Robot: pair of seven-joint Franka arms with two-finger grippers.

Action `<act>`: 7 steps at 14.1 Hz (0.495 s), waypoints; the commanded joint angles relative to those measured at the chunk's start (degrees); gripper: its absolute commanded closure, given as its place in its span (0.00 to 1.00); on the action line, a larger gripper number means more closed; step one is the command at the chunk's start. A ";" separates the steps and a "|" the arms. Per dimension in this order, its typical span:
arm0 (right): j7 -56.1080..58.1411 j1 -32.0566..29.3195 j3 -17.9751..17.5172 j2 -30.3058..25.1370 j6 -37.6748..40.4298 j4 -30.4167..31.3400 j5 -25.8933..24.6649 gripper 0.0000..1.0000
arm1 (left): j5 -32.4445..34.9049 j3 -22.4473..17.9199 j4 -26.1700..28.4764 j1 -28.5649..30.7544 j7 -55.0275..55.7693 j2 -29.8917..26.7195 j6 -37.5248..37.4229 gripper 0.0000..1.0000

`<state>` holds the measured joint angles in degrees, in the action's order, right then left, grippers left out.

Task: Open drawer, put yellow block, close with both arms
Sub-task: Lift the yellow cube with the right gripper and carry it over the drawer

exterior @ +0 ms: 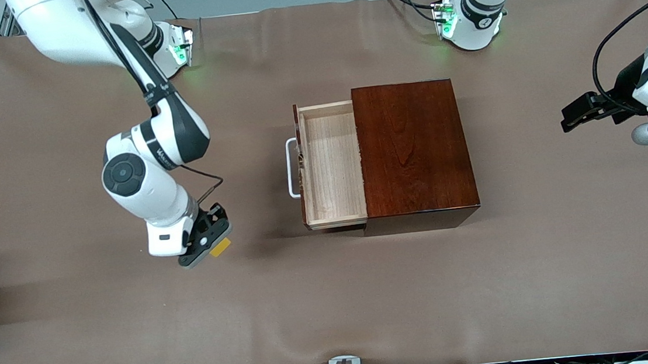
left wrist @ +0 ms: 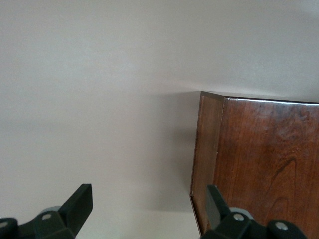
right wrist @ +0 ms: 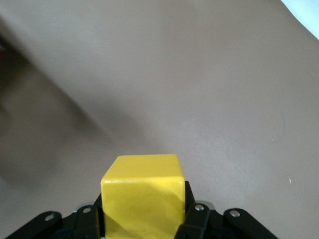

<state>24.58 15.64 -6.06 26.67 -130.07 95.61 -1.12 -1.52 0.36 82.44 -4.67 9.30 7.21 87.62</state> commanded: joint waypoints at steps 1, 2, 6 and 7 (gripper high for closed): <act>7.98 -0.26 -3.32 -2.41 2.54 -1.29 0.07 1.00 | -0.06 0.35 1.14 0.45 -0.96 -0.88 0.89 0.00; 11.15 -0.17 -4.91 -2.50 3.41 -2.96 0.07 1.00 | -0.06 0.35 1.05 0.36 -0.96 -0.88 0.97 0.00; 20.30 1.06 -6.94 -2.33 6.84 -6.13 -0.20 1.00 | 0.03 0.43 1.05 0.10 -0.96 -0.70 1.24 0.00; 22.24 2.02 -7.38 -2.15 6.93 -6.57 -0.02 1.00 | 0.20 0.43 1.14 0.01 -0.96 -0.70 1.24 0.00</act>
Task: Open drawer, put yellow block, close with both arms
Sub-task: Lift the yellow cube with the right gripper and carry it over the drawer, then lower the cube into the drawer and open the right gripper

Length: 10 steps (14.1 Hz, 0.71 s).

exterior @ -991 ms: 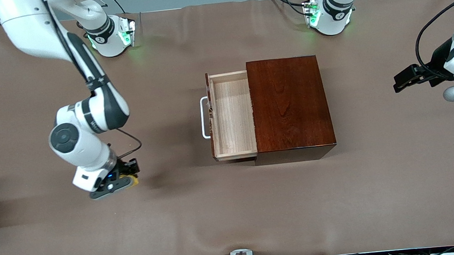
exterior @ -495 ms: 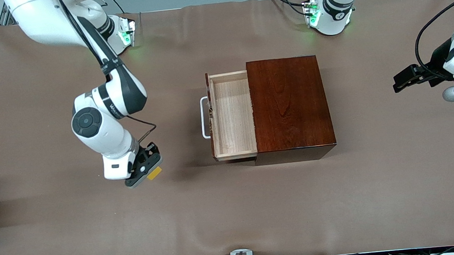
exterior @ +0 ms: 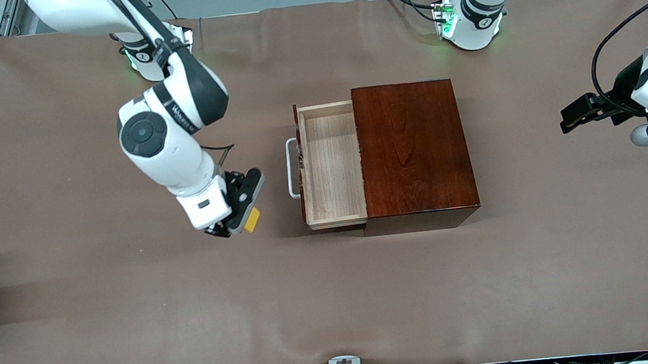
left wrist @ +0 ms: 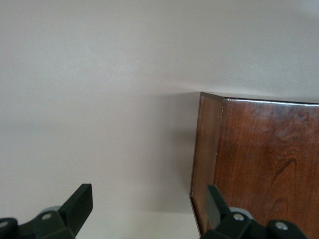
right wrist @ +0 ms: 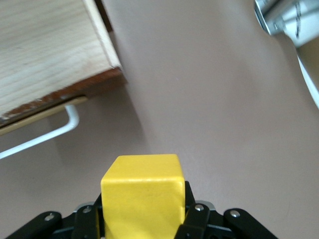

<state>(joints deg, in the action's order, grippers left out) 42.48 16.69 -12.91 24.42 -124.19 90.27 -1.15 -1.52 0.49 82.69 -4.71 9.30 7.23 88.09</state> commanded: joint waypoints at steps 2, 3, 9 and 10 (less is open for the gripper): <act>6.55 3.68 -0.71 0.27 1.06 -2.55 -0.08 1.00 | 0.29 0.30 0.89 0.05 -0.95 -0.72 0.94 0.00; 6.82 5.87 -0.71 0.45 1.14 -3.51 0.00 1.00 | 0.29 0.30 0.89 0.05 -0.95 -0.72 1.03 0.00; 2.45 17.76 0.00 8.61 8.44 -13.80 -5.51 1.00 | 0.29 0.30 0.89 0.05 -0.95 -0.72 1.11 0.00; 1.65 18.37 -0.01 9.58 8.35 -14.07 -6.23 1.00 | 0.38 0.30 0.89 -0.03 -0.95 -0.72 1.11 0.00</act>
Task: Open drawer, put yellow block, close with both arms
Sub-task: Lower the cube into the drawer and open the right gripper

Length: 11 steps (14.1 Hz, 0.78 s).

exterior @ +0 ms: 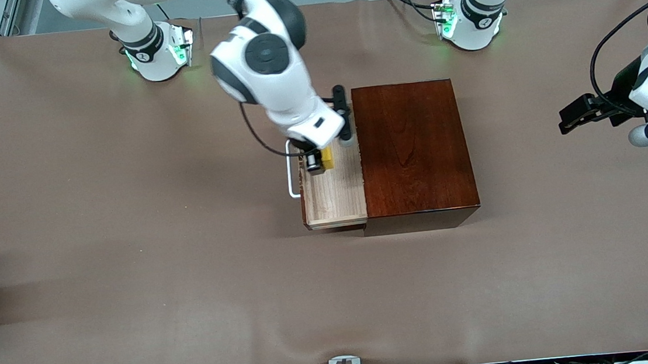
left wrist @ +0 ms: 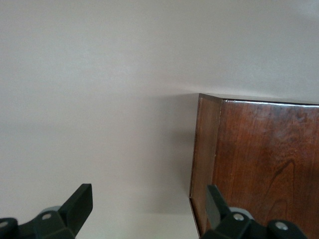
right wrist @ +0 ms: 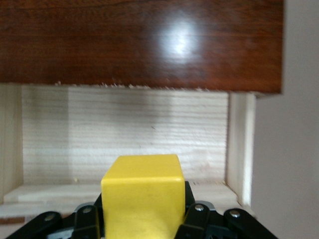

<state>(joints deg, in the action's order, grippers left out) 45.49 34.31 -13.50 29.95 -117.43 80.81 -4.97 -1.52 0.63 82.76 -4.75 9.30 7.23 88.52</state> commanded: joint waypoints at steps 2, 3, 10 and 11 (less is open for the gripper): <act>-1.80 1.98 0.67 5.98 1.59 -5.84 -3.37 1.00 | 0.38 0.16 0.83 -0.08 -0.95 -0.73 0.69 0.00; -1.80 2.25 0.67 6.60 1.50 -6.02 -4.16 1.00 | 0.38 0.16 0.83 -0.17 -0.95 -0.73 0.78 0.00; -1.80 2.60 0.67 9.68 0.80 -6.02 -6.63 1.00 | 0.38 0.51 0.83 -0.44 -0.86 -0.73 0.78 0.00; -1.89 2.60 0.67 10.21 0.54 -6.02 -6.98 1.00 | 0.38 0.51 0.83 -0.52 -0.86 -0.73 0.78 0.00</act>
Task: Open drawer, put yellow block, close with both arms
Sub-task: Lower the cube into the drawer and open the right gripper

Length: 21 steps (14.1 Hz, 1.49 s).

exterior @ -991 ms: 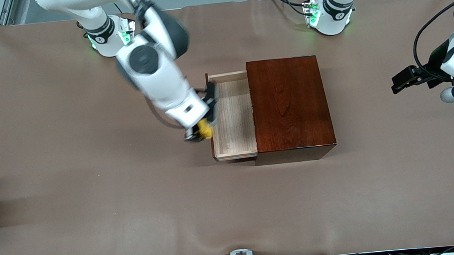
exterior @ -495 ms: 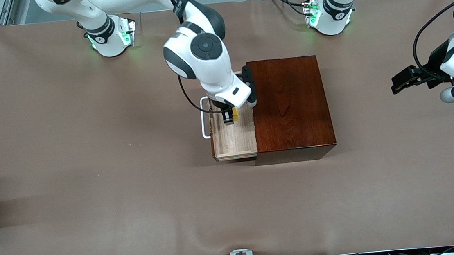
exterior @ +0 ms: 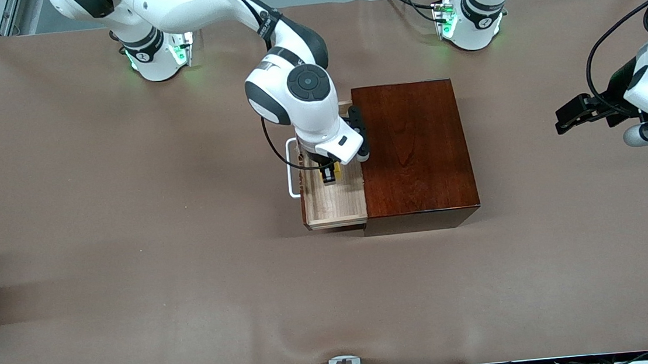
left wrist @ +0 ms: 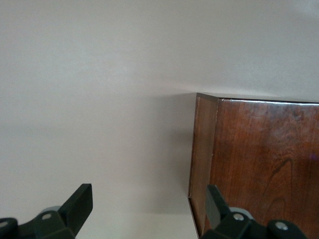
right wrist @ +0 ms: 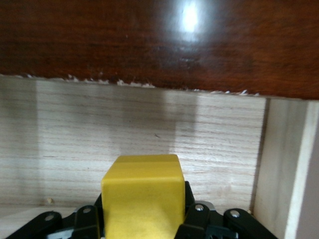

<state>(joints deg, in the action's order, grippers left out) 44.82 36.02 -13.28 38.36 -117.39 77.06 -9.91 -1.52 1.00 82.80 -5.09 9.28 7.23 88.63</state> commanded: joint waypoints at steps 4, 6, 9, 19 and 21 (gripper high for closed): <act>-3.16 2.57 1.42 2.95 0.23 -2.53 -2.83 1.00 | 0.38 0.05 0.87 -0.27 -0.85 -0.73 0.57 0.00; -3.34 3.18 2.20 3.04 0.23 -2.71 -2.83 0.73 | 0.38 0.14 0.87 -0.27 -0.85 -0.73 0.66 0.00; -4.92 3.36 2.56 2.95 0.32 -2.71 -2.83 0.00 | 0.38 0.14 0.87 -0.54 -0.85 -0.73 0.57 0.00; -4.66 -0.41 2.30 -2.67 3.40 -4.55 -0.90 0.00 | 1.70 1.11 0.61 -0.27 -0.85 -0.99 0.57 0.00; -4.66 -3.74 2.21 -3.98 5.23 -4.55 1.11 0.00 | 1.79 1.19 0.61 -0.36 -0.85 -0.91 0.57 0.00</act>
<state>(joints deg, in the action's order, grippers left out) 40.68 35.55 -10.37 36.82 -114.16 71.56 -10.78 -1.11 1.81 82.89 -5.41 9.28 7.22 88.75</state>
